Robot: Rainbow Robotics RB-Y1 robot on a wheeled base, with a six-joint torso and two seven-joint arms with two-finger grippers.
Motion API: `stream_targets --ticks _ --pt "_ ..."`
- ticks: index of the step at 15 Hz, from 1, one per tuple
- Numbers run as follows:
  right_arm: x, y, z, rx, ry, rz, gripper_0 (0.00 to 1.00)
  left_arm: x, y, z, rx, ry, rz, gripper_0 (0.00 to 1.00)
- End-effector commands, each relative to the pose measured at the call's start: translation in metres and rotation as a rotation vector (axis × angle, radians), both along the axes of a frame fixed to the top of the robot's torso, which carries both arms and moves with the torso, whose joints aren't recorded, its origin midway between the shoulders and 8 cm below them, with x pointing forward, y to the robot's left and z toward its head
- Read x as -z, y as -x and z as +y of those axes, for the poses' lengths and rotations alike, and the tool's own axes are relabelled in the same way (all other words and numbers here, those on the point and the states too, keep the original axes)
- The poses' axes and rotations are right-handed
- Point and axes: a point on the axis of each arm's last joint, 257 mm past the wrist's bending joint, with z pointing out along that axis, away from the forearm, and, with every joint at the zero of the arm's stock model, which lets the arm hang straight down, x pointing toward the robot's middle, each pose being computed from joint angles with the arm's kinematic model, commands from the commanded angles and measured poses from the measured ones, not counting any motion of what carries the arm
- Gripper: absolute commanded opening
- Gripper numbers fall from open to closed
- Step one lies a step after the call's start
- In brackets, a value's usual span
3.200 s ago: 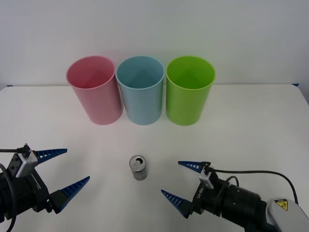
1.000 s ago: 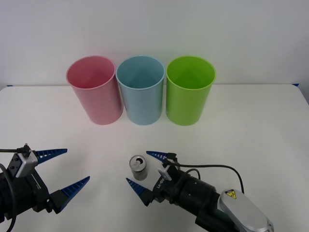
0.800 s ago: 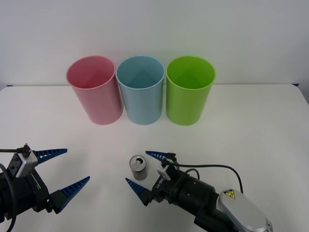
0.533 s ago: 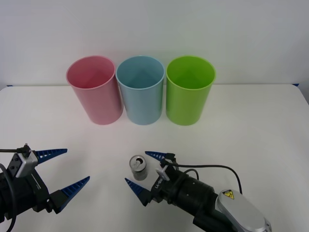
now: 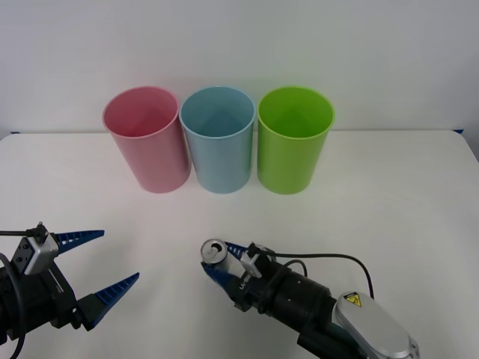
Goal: Put cans in the blue bin and PET bottles in the pink bin and trash in the green bin.
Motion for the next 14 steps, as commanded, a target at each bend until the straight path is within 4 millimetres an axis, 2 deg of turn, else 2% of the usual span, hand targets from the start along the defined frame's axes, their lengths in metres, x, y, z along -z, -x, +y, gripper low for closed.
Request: stream_targets --ticks 1,7,9,12,14 --pt "-0.002 0.000 0.002 -0.001 -0.002 -0.005 0.00 0.000 0.000 0.000 0.000 0.000 0.000 1.00" --pt "-0.002 0.000 0.002 -0.001 -0.008 0.000 0.00 0.000 0.000 0.000 0.000 0.000 0.000 1.00" --pt "-0.012 0.001 0.003 -0.017 -0.031 -0.010 0.00 0.000 0.000 0.000 0.000 0.000 0.000 1.00" --pt "-0.036 0.006 -0.017 -0.026 -0.038 -0.057 0.00 0.000 0.000 0.000 0.000 0.000 0.000 1.00" --pt "-0.046 0.017 -0.040 -0.023 -0.026 -0.076 0.00 0.000 0.000 0.000 0.000 0.000 0.000 1.00"
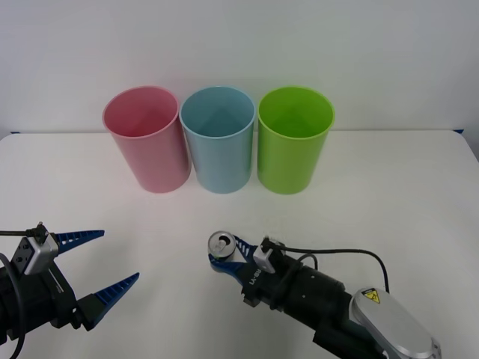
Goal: Put cans in the blue bin and PET bottles in the pink bin and trash in the green bin.
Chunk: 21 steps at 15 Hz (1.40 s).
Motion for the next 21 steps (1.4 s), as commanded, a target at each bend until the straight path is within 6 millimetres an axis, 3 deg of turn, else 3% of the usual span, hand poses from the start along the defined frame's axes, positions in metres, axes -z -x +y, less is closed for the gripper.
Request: stream_targets --ticks 1,6,9,15,21 --pt "-0.013 0.016 -0.035 0.016 0.020 -0.028 0.00 0.000 0.000 0.000 0.000 0.000 0.000 1.00" --pt "-0.051 0.040 -0.087 0.056 0.018 -0.074 0.00 0.000 0.000 0.000 0.000 0.000 0.000 1.00" --pt "-0.088 0.048 -0.098 0.040 -0.012 -0.136 0.00 0.000 0.000 0.000 0.000 0.000 0.000 1.00" --pt "-0.192 0.045 -0.089 0.021 -0.205 -0.208 0.00 0.000 0.000 0.000 0.000 0.000 0.000 1.00" --pt "-0.262 -0.003 -0.069 0.057 -0.285 -0.261 0.00 0.000 0.000 0.000 0.000 0.000 0.000 1.00"
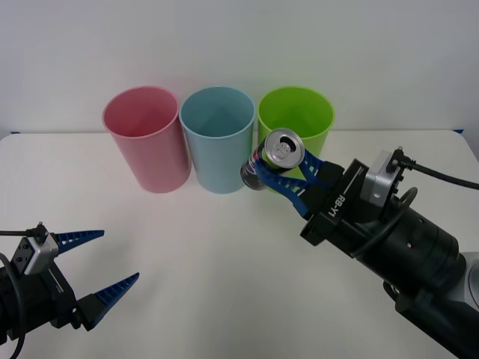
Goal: Put cans in the blue bin and PET bottles in the pink bin and trash in the green bin.
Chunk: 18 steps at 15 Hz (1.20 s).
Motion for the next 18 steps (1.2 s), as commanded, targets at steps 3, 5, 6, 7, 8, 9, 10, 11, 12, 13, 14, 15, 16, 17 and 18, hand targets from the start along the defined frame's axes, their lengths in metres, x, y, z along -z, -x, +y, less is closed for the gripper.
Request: stream_targets --ticks 3,5,6,7,8,9,10,11,12,13,14,15,16,17,18 --pt "-0.047 -0.047 0.018 0.019 -0.052 0.011 0.00 0.000 0.000 0.000 0.000 0.000 0.000 1.00" --pt "-0.056 -0.070 0.029 0.016 -0.053 0.019 0.00 0.000 0.000 0.000 0.000 0.000 0.000 1.00" --pt "-0.058 -0.085 0.034 0.024 -0.052 0.030 0.00 0.000 0.000 0.000 0.000 0.000 0.000 1.00" --pt "-0.060 -0.099 0.040 0.033 -0.047 0.035 0.00 0.000 0.000 0.000 0.000 0.000 0.000 1.00" --pt "-0.061 -0.113 0.048 0.039 -0.041 0.045 0.00 0.000 0.000 0.000 0.000 0.000 0.000 1.00" --pt "-0.063 -0.128 0.054 0.050 -0.038 0.059 0.00 0.000 0.000 0.000 0.000 0.000 0.000 1.00" --pt "-0.065 -0.144 0.060 0.063 -0.034 0.071 0.00 0.000 0.000 0.000 0.000 0.000 0.000 1.00" --pt "-0.067 -0.158 0.067 0.074 -0.026 0.082 0.00 0.000 0.000 0.000 0.000 0.000 0.000 1.00" --pt "-0.067 -0.168 0.070 0.086 -0.020 0.092 0.00 0.000 0.000 0.000 0.000 0.000 0.000 1.00" --pt "-0.066 -0.181 0.077 0.098 -0.006 0.105 0.00 0.000 0.000 0.000 0.000 0.000 0.000 1.00" --pt "-0.066 -0.193 0.083 0.107 0.010 0.114 0.00 0.000 0.000 0.000 0.000 0.000 0.000 1.00" --pt "-0.065 -0.200 0.086 0.120 0.028 0.117 0.00 0.000 0.000 0.000 0.000 0.000 0.000 1.00" --pt "-0.063 -0.207 0.089 0.131 0.049 0.122 0.00 0.000 0.000 0.000 0.000 0.000 0.000 1.00" --pt "-0.058 -0.213 0.091 0.139 0.074 0.136 0.00 0.000 0.000 0.000 0.000 0.000 0.000 1.00" --pt "-0.052 -0.216 0.093 0.140 0.100 0.149 0.00 0.000 0.000 0.000 0.000 0.000 0.000 1.00"
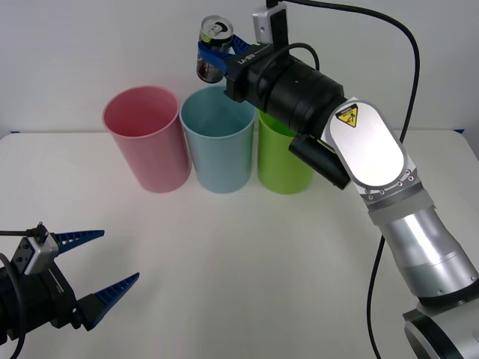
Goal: Put cans in the blue bin and PET bottles in the pink bin and trash in the green bin.
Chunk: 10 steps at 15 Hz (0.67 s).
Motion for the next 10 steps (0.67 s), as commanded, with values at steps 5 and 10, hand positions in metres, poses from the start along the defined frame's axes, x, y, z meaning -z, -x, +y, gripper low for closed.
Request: stream_targets --ticks 5,10 --pt "0.043 -0.015 0.002 0.037 0.181 0.081 0.00 0.000 0.000 0.000 0.000 0.000 0.000 1.00" --pt "0.059 -0.017 0.000 0.042 0.238 0.115 0.00 0.000 0.000 0.000 0.000 0.000 0.000 1.00"
